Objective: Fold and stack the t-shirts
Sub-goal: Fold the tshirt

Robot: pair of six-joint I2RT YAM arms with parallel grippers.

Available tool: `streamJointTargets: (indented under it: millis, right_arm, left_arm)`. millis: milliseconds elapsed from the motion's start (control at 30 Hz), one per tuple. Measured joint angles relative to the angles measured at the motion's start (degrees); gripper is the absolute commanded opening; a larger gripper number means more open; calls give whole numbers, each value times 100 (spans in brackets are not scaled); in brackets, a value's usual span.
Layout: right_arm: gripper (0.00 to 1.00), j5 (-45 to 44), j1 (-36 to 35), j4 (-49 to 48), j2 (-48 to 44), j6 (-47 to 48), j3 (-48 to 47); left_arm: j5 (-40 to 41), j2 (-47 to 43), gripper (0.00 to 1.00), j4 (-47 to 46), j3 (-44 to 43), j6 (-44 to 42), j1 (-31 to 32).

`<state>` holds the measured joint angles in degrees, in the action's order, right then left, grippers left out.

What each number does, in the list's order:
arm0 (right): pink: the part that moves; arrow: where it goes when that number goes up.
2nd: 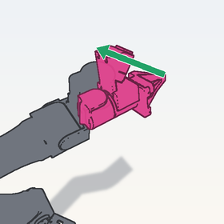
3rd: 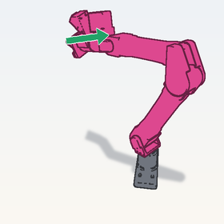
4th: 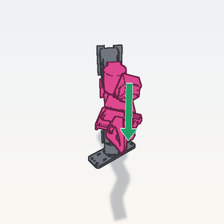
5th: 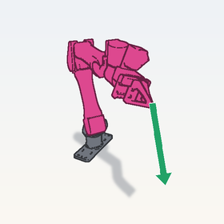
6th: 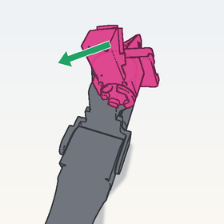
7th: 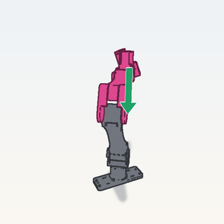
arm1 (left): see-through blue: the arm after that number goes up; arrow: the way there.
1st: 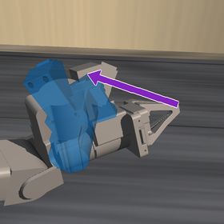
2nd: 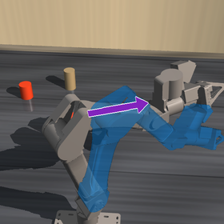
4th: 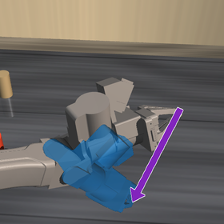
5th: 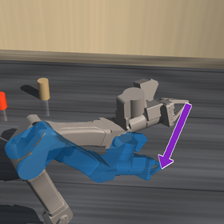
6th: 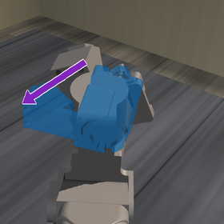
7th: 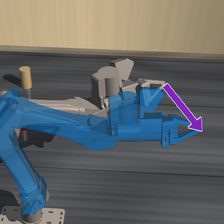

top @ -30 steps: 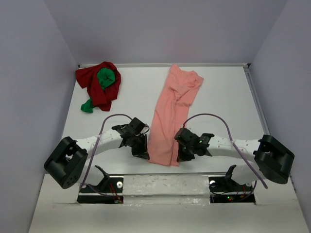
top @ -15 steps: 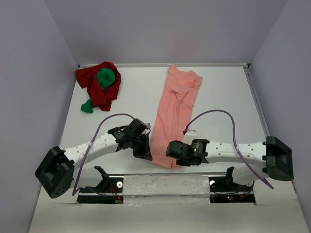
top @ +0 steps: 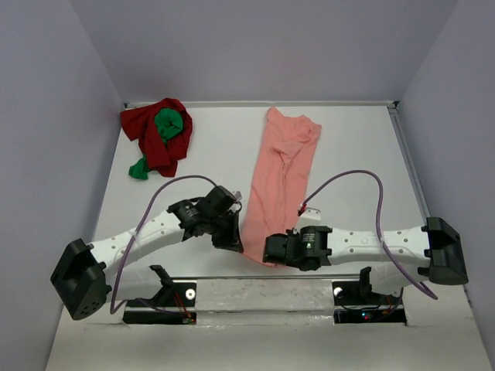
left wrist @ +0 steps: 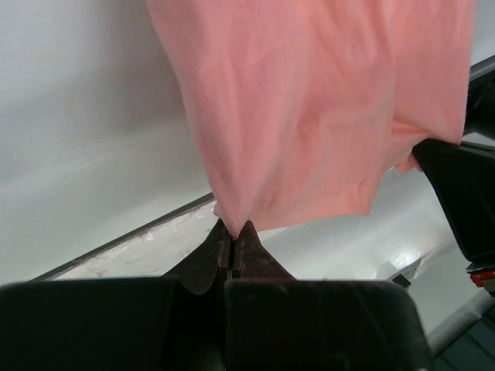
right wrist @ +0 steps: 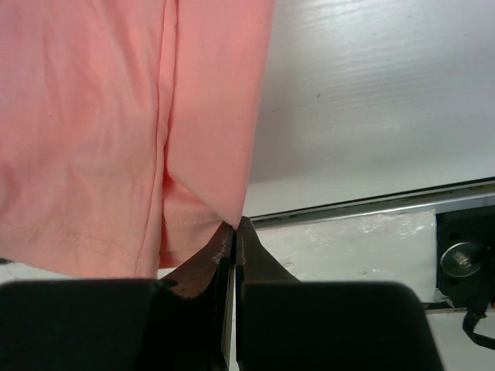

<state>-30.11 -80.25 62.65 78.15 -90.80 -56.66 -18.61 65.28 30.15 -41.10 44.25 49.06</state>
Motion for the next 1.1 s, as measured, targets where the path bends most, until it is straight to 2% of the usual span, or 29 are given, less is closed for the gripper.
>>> streamJointTargets:
  millis: [167, 267, 500, 667, 900, 1100]
  right_arm:
    - [0, -380, 219, 485, 26, -42, -203]
    - [0, -562, 804, 490, 39, 372, -299]
    - [0, -868, 2302, -107, -177, 2201, -415]
    - [0, -699, 3403, -1036, -168, 3893, -579]
    - [0, -249, 4037, -1784, 605, 5552, -1012]
    - [0, 111, 4229, -2013, 1134, 6214, -1320]
  left_arm:
    - [286, 538, 0, 105, -852, -208, -59]
    - [417, 970, 0, 131, -1349, -385, -221]
    - [662, 2118, 0, 229, -2708, -903, -745]
    - [636, 2916, 0, 313, -3582, -1274, -1043]
    - [540, 3987, 0, 444, -4660, -1685, -1255]
    - [468, 4454, 0, 603, -5071, -1851, -1325]
